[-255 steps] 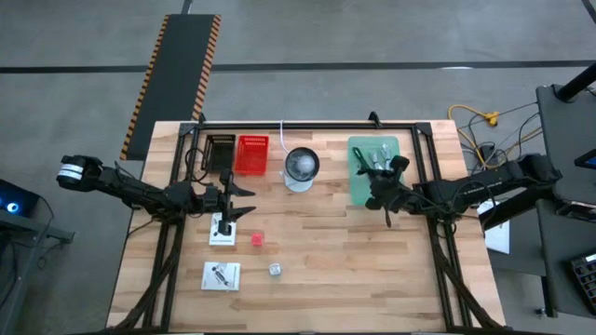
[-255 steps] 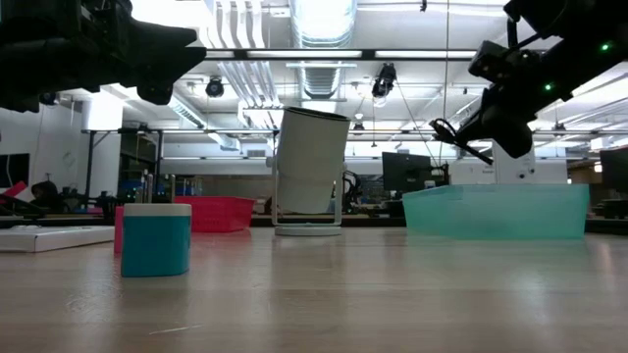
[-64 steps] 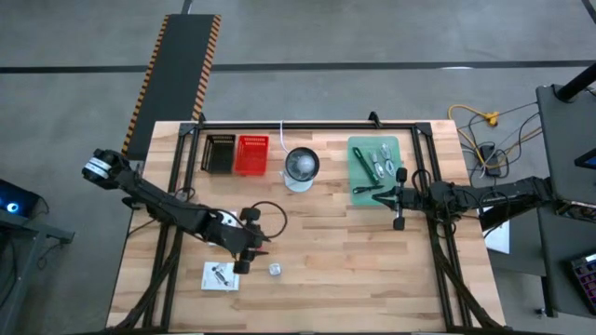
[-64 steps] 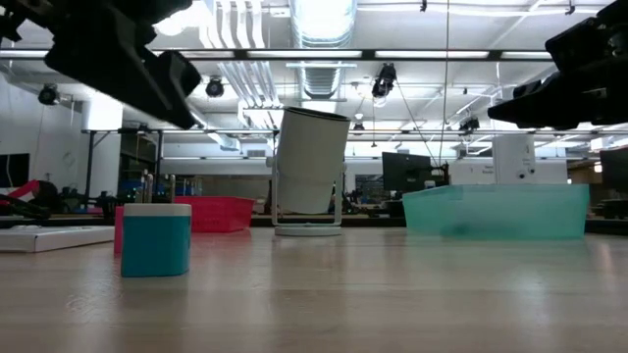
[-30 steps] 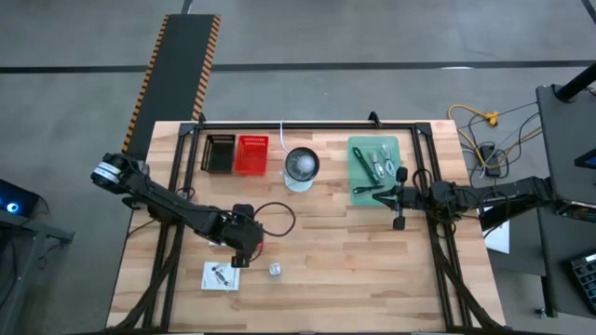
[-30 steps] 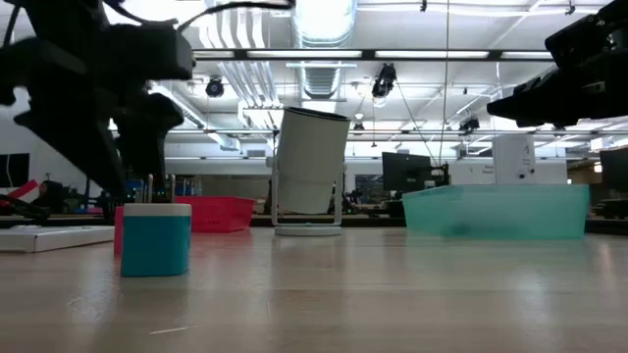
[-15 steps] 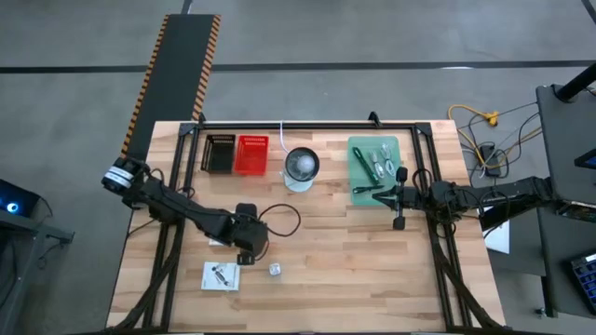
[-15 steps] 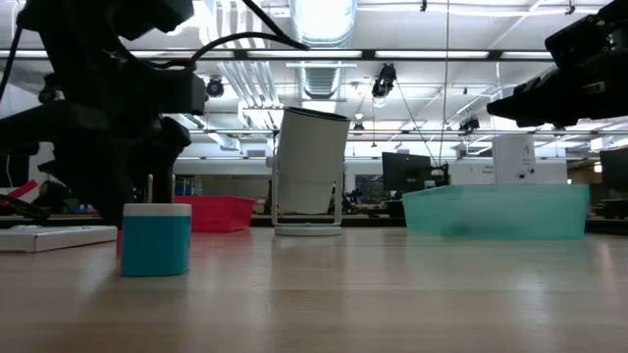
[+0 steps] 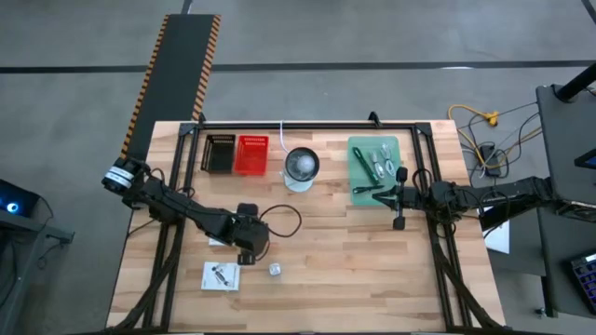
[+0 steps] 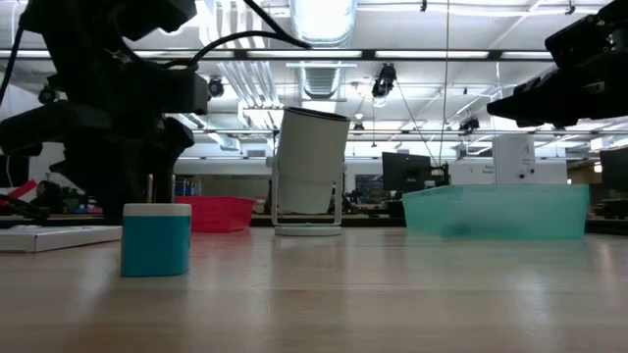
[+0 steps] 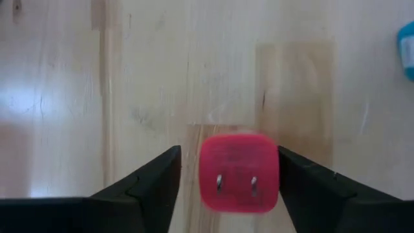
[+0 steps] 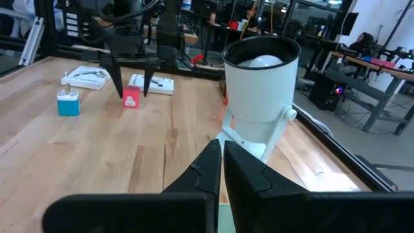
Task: Pick and place items into bin
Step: Put the pink charger adapter into the black bin
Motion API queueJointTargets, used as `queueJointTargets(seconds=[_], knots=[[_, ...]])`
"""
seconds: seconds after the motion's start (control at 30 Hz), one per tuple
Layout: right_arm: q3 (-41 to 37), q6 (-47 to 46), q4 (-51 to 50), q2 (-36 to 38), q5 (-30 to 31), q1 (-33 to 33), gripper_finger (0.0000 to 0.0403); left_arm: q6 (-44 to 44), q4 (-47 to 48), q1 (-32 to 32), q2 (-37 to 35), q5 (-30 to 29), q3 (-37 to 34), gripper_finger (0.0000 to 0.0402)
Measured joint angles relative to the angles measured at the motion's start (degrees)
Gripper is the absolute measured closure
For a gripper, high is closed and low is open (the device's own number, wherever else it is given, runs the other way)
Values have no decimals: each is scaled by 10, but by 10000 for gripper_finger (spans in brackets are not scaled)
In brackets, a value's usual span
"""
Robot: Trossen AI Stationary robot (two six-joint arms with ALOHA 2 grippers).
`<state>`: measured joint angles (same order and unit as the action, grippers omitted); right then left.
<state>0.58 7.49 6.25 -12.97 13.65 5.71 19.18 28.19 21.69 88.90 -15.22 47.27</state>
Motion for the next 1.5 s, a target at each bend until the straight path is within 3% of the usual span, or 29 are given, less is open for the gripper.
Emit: queueJointTargets(seconds=[0.27,0.47,0.53,0.73,0.9,1.07,1.3,1.5], knots=[[0,0,0,0,0,0,394,-16,-25,0,-1,11,0,262],[0,1,0,0,0,0,394,-15,-25,0,-1,28,1,264],[0,1,0,0,0,0,394,-15,-25,0,-1,27,1,253],[0,2,0,0,0,0,394,-15,-22,0,-1,30,-5,163],[0,2,0,0,0,0,394,-15,-23,0,-1,27,-14,146],[0,2,0,0,0,0,394,-15,-23,-2,-1,27,-15,177],[0,2,0,0,0,0,394,-20,-26,-3,-1,27,-15,262],[0,2,0,0,0,0,394,-21,-18,-4,-1,39,-10,265]])
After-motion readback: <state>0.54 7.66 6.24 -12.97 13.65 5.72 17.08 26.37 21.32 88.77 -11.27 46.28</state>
